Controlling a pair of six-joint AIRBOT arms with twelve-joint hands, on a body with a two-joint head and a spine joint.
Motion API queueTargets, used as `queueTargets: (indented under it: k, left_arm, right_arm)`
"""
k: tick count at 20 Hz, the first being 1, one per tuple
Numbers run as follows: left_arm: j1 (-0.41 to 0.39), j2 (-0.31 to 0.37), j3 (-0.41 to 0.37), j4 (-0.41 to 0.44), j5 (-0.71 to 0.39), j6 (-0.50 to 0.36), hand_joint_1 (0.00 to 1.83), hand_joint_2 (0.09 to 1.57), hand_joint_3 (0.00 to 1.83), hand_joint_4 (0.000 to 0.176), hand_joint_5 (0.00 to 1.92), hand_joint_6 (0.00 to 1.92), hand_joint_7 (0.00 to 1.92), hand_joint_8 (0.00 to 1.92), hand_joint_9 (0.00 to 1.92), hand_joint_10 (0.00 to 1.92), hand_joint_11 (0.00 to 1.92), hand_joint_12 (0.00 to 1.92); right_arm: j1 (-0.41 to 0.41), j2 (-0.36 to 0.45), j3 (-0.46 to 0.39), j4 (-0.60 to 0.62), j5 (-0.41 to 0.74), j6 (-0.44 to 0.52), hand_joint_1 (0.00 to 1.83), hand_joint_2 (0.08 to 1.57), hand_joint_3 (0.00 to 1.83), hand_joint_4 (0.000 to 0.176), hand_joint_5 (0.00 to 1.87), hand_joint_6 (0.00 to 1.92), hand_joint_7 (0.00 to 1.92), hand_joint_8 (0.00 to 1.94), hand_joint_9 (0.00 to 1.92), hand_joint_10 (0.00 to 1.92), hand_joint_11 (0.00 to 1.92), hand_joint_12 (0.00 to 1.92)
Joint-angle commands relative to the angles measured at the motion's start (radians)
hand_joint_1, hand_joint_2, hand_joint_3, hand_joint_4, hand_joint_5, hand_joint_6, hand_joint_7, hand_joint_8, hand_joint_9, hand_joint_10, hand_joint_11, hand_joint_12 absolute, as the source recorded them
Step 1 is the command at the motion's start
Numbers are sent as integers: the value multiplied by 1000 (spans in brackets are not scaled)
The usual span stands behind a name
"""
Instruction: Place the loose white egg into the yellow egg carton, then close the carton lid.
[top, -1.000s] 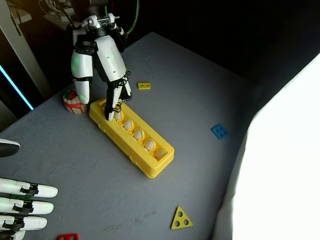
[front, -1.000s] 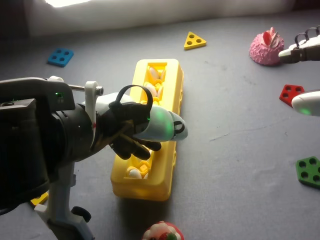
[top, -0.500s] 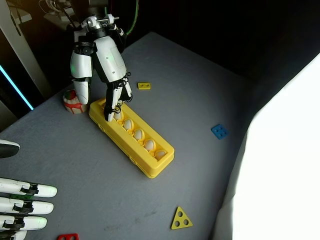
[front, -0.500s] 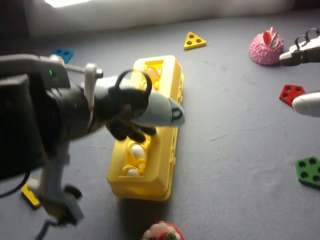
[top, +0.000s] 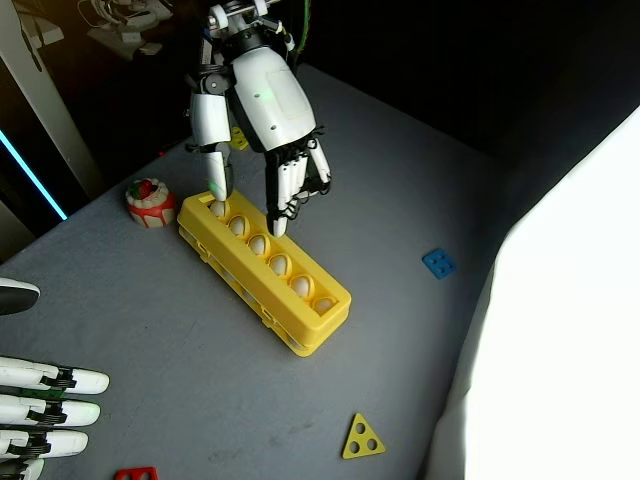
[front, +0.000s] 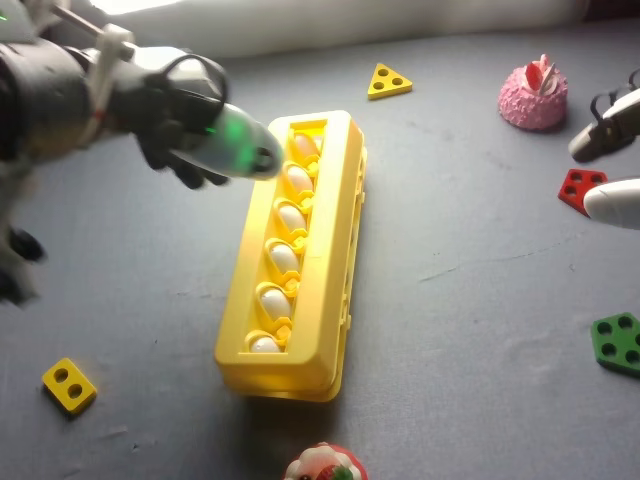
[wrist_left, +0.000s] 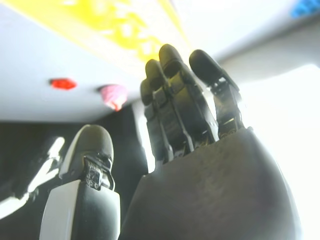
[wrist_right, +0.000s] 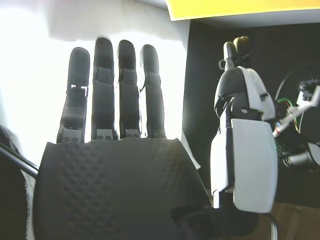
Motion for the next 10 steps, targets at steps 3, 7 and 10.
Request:
queueTargets:
  k: [3,7,10]
  left_arm:
    - [-18,40,18,52,101,101,382,1329,0,0,860,81,830,440,570,1077,238,1581]
    - [-40,77,33,22,179,262,239,1353,1,0,843,981,797,1388,705,1640,474,1868]
    - [-58,88,34,41,212,262,157,1360,2,0,904,1706,1008,1659,914,1846,684,1921]
  right_arm:
    - [5,5,-1,-2,117,2,344,1146,3,0,682,908,730,1000,542,1353,315,1802]
    - [4,5,-1,-2,118,0,198,1210,10,0,922,1461,1049,1437,871,1749,636,1918]
    - [4,5,-1,-3,119,-1,104,1236,14,0,1046,1694,1222,1693,1182,1919,1120,1921]
